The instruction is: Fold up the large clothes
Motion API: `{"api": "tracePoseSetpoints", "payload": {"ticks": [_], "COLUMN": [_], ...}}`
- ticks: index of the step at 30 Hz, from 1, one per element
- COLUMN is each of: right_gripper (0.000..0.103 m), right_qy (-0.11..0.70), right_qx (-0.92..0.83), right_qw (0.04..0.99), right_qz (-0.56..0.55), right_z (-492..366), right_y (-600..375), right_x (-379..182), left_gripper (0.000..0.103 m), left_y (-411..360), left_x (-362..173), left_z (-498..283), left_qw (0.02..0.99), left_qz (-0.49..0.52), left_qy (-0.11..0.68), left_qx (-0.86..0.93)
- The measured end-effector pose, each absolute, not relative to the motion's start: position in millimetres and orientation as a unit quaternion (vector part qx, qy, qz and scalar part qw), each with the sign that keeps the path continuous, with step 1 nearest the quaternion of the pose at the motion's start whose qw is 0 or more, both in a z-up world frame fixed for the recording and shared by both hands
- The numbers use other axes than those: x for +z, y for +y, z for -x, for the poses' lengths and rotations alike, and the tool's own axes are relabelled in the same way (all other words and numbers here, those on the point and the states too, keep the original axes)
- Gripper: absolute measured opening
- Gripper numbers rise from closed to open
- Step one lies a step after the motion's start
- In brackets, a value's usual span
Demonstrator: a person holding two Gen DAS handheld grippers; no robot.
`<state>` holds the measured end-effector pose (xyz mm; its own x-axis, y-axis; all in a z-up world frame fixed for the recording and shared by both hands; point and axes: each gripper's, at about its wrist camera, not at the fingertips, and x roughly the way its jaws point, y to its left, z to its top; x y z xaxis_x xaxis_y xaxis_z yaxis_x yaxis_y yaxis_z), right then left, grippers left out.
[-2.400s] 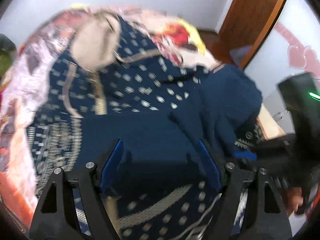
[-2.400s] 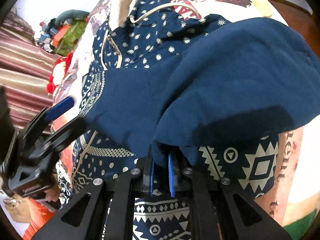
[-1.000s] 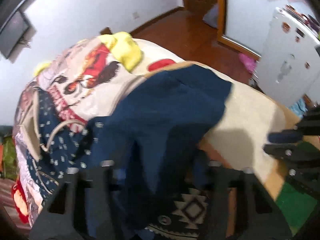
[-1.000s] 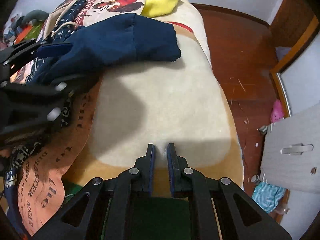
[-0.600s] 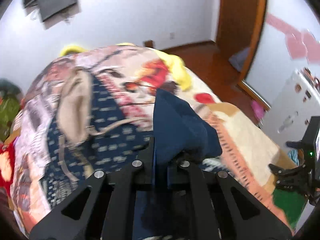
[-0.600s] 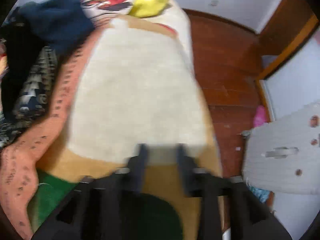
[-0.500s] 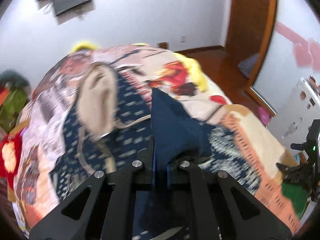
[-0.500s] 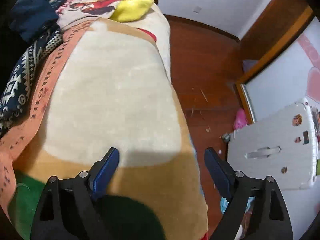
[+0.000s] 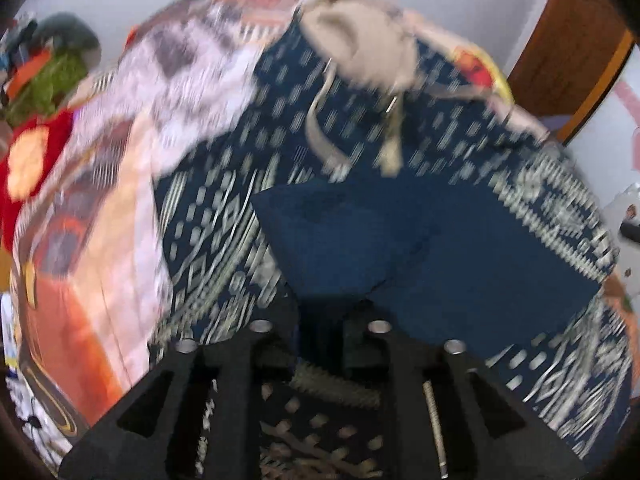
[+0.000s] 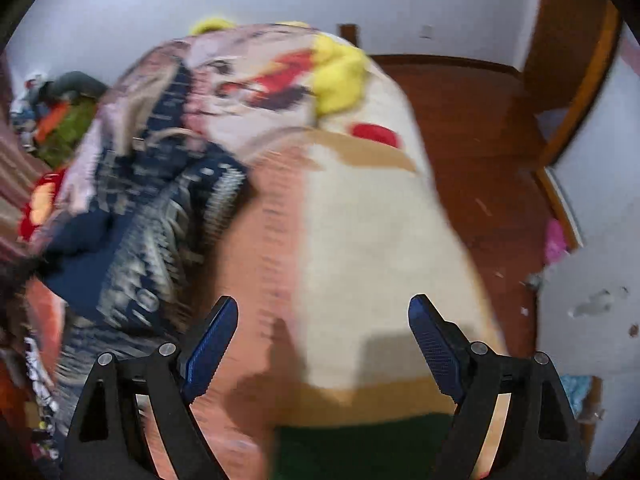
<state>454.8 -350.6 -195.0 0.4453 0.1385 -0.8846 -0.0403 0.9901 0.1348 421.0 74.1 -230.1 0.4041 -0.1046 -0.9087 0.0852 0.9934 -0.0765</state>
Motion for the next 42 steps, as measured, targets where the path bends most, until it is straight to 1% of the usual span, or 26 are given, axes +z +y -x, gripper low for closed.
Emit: {"api": "tracePoseSetpoints", "payload": {"ticks": [1,3,4,5,6,7,8,9,11,13,15,17,18,19,21,23,25,28,29,32,35,38,41,42], "right_gripper": [0.086,0.086,0.086,0.086,0.087,0.087,0.087,0.087,0.087,0.088,0.093,0.095,0.096,0.097,0.098,0.100,0.101,0.102,0.102,0.102,0.102,0.102,0.102,0.102], "right_qy": [0.525,0.527,0.529,0.530,0.532,0.536,0.545,0.552,0.572,0.592,0.593,0.592,0.594,0.594,0.594,0.594,0.594,0.595,0.595,0.594,0.594,0.593,0.593,0.594], "right_qx": [0.064,0.080,0.087,0.092,0.097,0.103,0.109,0.111,0.109,0.105,0.108,0.111,0.112,0.112,0.113,0.114,0.116,0.119,0.119,0.119,0.118,0.117,0.113,0.109], "right_qw": [0.848,0.845,0.844,0.842,0.841,0.838,0.832,0.827,0.813,0.799,0.797,0.796,0.795,0.795,0.794,0.794,0.794,0.793,0.793,0.794,0.794,0.794,0.794,0.794], "right_qz": [-0.047,-0.041,-0.035,-0.029,-0.023,-0.016,-0.004,0.003,0.022,0.034,0.044,0.049,0.051,0.053,0.058,0.061,0.059,0.056,0.055,0.056,0.058,0.063,0.066,0.066], "right_z": [-457.0,-464.3,-468.6,-470.3,-473.3,-475.1,-479.0,-482.6,-490.9,-494.7,-494.9,-494.2,-494.4,-494.4,-494.1,-495.3,-495.8,-495.2,-495.1,-494.8,-495.3,-494.5,-492.8,-492.2], "right_y": [-336.8,-310.4,-295.7,-284.5,-274.8,-265.1,-253.0,-246.8,-232.9,-226.8,-224.5,-222.5,-221.8,-221.2,-219.1,-217.2,-218.7,-218.4,-218.9,-218.3,-217.7,-217.0,-215.2,-215.5], "right_x": [-194.1,-192.5,-193.7,-195.3,-197.7,-201.2,-207.9,-213.5,-231.2,-247.2,-251.8,-252.6,-253.9,-255.2,-256.7,-257.9,-257.9,-258.4,-258.6,-259.4,-260.1,-260.2,-259.3,-258.5], "left_gripper": [0.032,0.045,0.049,0.057,0.060,0.060,0.063,0.070,0.077,0.077,0.077,0.077,0.073,0.069,0.042,0.031,0.027,0.018,0.017,0.017,0.019,0.032,0.053,0.055], "left_y": [78.3,86.4,89.6,91.9,93.3,93.4,92.0,89.0,75.9,61.5,43.0,26.8,22.1,18.0,16.6,24.3,39.8,81.2,95.1,148.7,185.2,201.7,202.8,204.0], "left_x": [-237.7,-248.0,-247.8,-246.2,-243.2,-240.1,-236.3,-233.0,-229.2,-230.7,-242.5,-254.2,-256.6,-256.3,-254.3,-250.4,-245.1,-237.4,-235.9,-241.0,-257.4,-279.5,-281.6,-279.6], "left_z": [-418.3,-411.3,-407.7,-404.6,-402.6,-401.3,-400.8,-401.3,-405.6,-415.1,-429.2,-442.5,-446.8,-450.6,-455.7,-458.2,-456.0,-450.7,-447.6,-434.4,-422.9,-405.6,-388.6,-384.1], "left_qw": [0.831,0.823,0.825,0.828,0.830,0.833,0.837,0.841,0.851,0.852,0.847,0.847,0.852,0.858,0.861,0.867,0.874,0.881,0.881,0.872,0.853,0.832,0.835,0.838], "left_qz": [0.008,0.009,0.011,0.012,0.013,0.014,0.014,0.010,-0.011,-0.032,-0.062,-0.089,-0.097,-0.103,-0.103,-0.092,-0.080,-0.052,-0.041,0.022,0.068,0.088,0.065,0.058], "left_qy": [0.554,0.565,0.562,0.558,0.554,0.549,0.543,0.536,0.520,0.514,0.518,0.515,0.508,0.497,0.492,0.487,0.478,0.470,0.472,0.489,0.516,0.545,0.540,0.537], "left_qx": [-0.056,-0.059,-0.060,-0.060,-0.061,-0.064,-0.070,-0.075,-0.082,-0.092,-0.103,-0.091,-0.086,-0.081,-0.077,-0.057,-0.042,-0.007,0.002,0.023,0.038,0.052,0.079,0.083]}}
